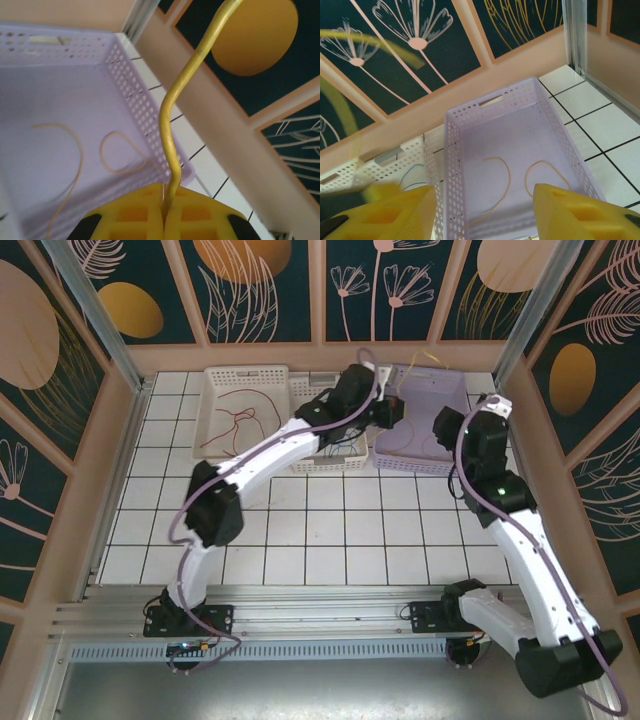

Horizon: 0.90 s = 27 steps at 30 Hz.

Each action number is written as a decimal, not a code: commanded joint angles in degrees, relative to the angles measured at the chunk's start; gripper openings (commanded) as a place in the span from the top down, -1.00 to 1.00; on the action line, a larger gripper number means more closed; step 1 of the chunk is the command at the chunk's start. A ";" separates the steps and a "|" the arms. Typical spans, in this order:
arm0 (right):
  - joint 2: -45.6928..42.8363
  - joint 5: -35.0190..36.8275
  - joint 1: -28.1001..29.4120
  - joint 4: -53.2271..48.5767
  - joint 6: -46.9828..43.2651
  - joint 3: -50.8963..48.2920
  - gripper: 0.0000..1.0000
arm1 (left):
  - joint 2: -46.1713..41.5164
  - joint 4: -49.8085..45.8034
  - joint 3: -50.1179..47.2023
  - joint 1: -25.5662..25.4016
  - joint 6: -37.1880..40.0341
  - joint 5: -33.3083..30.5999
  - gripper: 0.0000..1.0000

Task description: Untangle the cables

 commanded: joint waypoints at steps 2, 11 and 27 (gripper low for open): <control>-4.96 3.15 1.71 -3.07 -0.06 -1.13 -0.08 | 11.82 -2.33 16.96 -0.26 -5.01 4.90 1.00; -10.73 1.92 4.83 -6.07 -0.84 -1.49 -0.09 | 26.22 9.66 22.89 -0.26 -11.82 5.54 1.00; -12.81 1.66 6.26 -5.48 -0.76 -7.26 -0.12 | 31.19 15.34 26.34 0.42 -11.07 3.51 -0.35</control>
